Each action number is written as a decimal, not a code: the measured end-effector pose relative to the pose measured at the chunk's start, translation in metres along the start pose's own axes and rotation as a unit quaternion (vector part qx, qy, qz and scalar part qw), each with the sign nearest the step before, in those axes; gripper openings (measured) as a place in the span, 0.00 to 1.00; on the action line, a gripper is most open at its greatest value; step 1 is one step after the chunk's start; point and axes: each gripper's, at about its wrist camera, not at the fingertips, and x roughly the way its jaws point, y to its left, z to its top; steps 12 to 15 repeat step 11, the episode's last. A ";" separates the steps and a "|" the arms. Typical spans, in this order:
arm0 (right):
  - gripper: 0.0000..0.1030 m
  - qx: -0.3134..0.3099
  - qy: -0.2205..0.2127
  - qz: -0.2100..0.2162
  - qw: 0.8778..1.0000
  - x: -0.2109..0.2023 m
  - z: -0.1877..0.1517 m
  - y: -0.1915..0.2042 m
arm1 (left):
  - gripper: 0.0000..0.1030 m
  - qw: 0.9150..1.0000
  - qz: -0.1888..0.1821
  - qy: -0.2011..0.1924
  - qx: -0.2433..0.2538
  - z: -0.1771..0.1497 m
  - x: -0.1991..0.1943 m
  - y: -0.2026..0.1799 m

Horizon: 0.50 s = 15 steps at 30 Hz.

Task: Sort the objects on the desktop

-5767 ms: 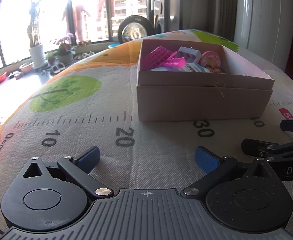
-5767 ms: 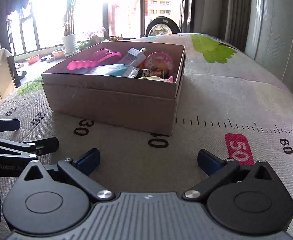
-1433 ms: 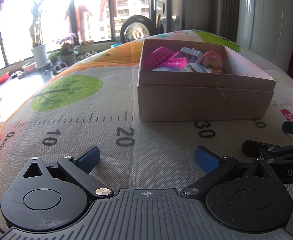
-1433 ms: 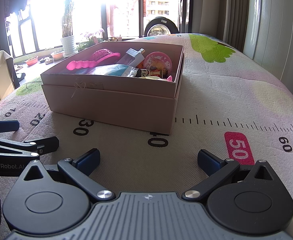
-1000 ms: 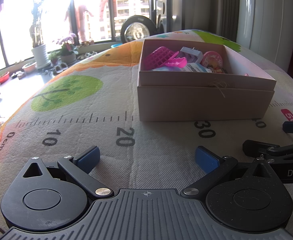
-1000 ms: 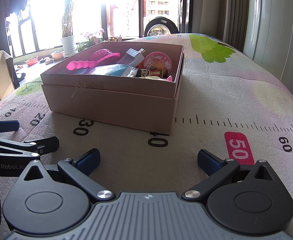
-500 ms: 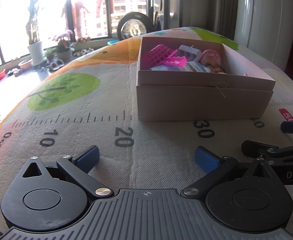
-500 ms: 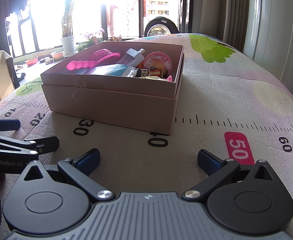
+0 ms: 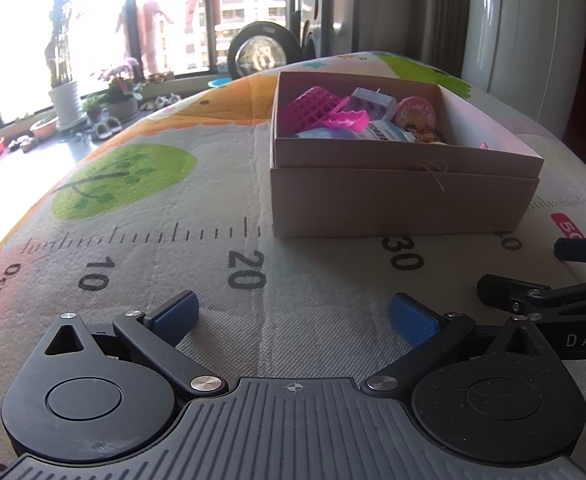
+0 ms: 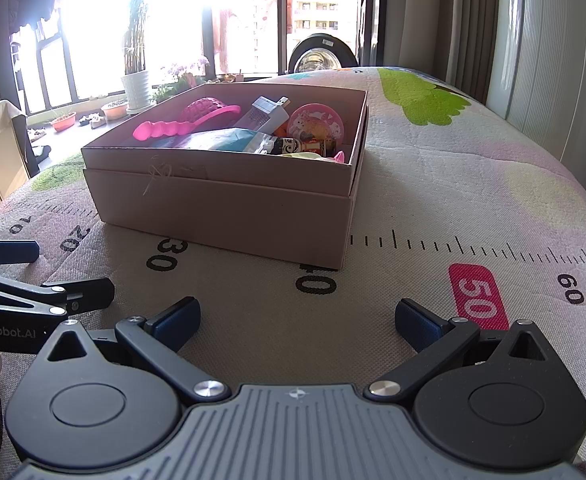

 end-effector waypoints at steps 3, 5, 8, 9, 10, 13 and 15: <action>1.00 0.000 0.000 0.000 1.000 0.000 0.000 0.000 | 1.00 1.000 0.000 0.000 -0.001 0.000 0.000 0.000; 1.00 0.000 0.000 0.000 1.000 0.000 0.000 0.000 | 1.00 1.000 0.000 -0.001 -0.002 0.000 0.000 0.000; 1.00 0.000 0.000 0.000 1.000 0.000 0.000 0.000 | 1.00 1.000 -0.003 0.000 -0.004 0.000 0.000 0.000; 1.00 0.000 0.000 0.000 1.000 0.000 0.000 0.000 | 1.00 1.000 -0.005 0.000 -0.004 0.000 0.000 0.001; 1.00 0.000 0.000 0.000 1.000 0.000 0.000 0.000 | 1.00 1.000 -0.007 0.000 -0.005 0.001 0.000 0.001; 1.00 0.000 0.000 0.000 1.000 0.000 0.000 0.000 | 1.00 1.000 -0.009 0.000 -0.006 0.001 -0.001 0.002; 1.00 0.000 0.000 0.000 1.000 0.000 0.000 0.000 | 1.00 1.000 -0.009 0.000 -0.006 0.001 -0.001 0.002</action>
